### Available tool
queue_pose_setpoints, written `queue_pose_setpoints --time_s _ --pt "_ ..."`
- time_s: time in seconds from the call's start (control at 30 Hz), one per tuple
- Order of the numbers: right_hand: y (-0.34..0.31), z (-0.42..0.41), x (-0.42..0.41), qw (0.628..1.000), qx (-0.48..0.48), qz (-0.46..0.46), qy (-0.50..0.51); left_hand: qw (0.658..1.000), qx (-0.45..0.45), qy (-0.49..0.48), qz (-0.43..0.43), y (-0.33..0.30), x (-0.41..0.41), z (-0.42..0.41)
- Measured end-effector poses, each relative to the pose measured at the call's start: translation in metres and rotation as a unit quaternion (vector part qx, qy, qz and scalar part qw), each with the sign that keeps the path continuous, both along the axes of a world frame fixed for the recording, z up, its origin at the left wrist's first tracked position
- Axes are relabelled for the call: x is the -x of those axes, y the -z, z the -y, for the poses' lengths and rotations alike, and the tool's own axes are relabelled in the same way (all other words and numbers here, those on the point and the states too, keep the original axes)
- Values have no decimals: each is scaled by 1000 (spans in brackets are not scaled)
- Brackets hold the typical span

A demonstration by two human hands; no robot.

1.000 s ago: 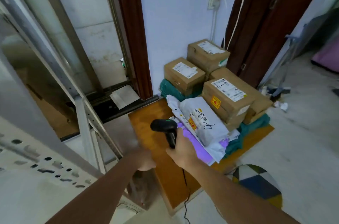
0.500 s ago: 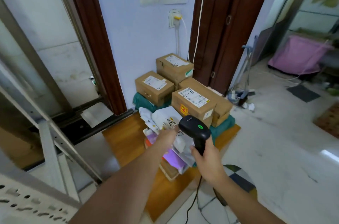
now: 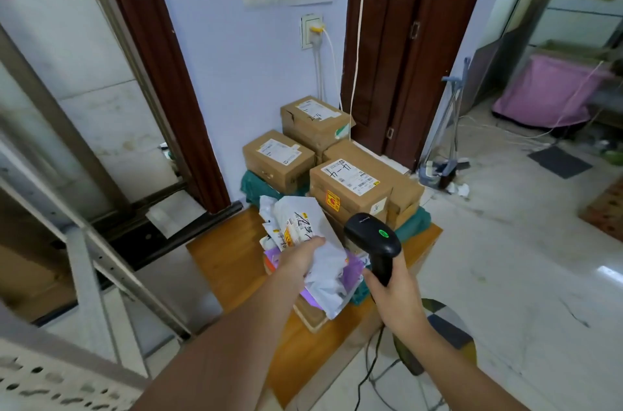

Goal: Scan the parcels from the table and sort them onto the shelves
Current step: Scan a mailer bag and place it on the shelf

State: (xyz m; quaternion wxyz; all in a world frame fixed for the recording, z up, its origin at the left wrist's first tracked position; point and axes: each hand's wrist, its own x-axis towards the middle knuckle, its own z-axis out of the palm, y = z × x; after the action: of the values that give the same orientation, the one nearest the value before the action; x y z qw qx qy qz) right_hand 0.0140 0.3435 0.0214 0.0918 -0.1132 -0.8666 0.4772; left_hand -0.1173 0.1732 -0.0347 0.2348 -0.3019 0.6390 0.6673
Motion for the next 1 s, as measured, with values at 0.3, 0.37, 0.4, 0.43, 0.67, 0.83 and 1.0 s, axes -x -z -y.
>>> queue_pose_setpoints --time_s 0.3,0.37,0.4,0.43,0.67,0.83,1.0 --pt "-5 32 -8 994 84 55 40 911 346 71 -215 -72 -44 96" --pt "-15 46 -12 994 86 55 42 869 412 104 -254 -85 -53 117" --pt "-23 53 -16 994 83 52 40 853 432 115 -268 -88 -57 126" --pt "-31 60 -19 995 79 47 38 837 450 121 -288 -91 -62 134" --pt "-86 93 -44 998 50 6 40 797 443 140 -387 -114 -91 156" --pt "-132 89 -46 995 69 -15 67 767 434 186 -434 -135 -109 152" --pt "-174 72 -37 985 136 -30 99 702 497 210 -465 -156 -121 142"
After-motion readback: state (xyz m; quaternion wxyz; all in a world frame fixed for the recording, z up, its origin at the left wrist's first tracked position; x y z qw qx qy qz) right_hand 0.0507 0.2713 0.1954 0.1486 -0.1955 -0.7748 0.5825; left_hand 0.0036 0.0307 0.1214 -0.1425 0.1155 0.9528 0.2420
